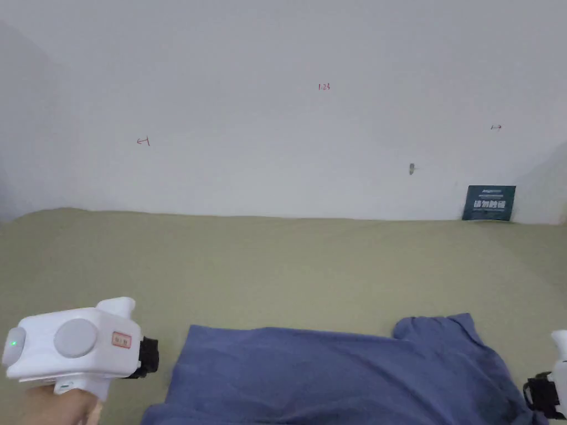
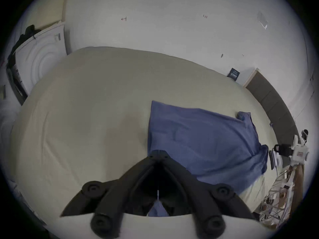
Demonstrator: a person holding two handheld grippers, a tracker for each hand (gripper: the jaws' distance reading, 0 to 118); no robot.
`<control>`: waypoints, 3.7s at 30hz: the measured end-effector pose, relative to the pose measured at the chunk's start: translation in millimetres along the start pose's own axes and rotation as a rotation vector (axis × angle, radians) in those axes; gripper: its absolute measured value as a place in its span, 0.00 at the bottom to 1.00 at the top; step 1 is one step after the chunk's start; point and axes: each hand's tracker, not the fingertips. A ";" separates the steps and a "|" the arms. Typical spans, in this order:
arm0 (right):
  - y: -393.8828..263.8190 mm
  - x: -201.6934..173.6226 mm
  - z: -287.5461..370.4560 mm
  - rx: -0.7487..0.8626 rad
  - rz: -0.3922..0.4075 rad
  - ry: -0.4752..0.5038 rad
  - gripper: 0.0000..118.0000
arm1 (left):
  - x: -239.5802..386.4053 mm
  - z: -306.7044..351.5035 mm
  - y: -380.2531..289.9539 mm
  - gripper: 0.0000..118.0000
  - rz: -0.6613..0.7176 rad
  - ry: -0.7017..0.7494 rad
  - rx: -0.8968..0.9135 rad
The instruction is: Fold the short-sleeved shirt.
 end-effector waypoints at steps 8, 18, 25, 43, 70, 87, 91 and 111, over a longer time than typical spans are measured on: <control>14.9 7.5 -29.4 0.000 -0.020 0.031 0.00 | -2.2 -133.1 96.4 0.00 0.024 0.019 -0.084; 36.7 30.4 -59.3 -0.038 0.002 -0.003 0.00 | 19.4 -201.5 94.2 0.86 -0.036 0.063 -0.219; 100.0 22.8 -119.8 -0.093 0.071 -0.091 0.28 | 37.2 -177.4 90.2 0.02 -0.168 0.011 -0.186; 140.6 29.1 -190.6 -0.126 -0.019 -0.069 0.00 | 38.4 -170.4 94.8 0.02 -0.140 0.076 -0.207; -45.3 58.5 28.1 -0.118 -0.035 0.060 0.00 | -10.0 26.4 -80.3 0.02 -0.007 -0.078 -0.200; -105.9 64.2 -1.2 -0.220 -0.007 -0.077 0.77 | -38.6 10.3 -124.3 0.68 0.013 0.001 -0.271; -87.5 60.2 32.0 -0.127 -0.033 -0.090 0.76 | -33.0 51.8 -106.0 0.66 0.012 -0.021 -0.150; -70.5 -31.0 59.7 -0.054 0.031 0.040 0.00 | -66.3 45.2 -94.8 0.00 0.133 -0.332 -0.122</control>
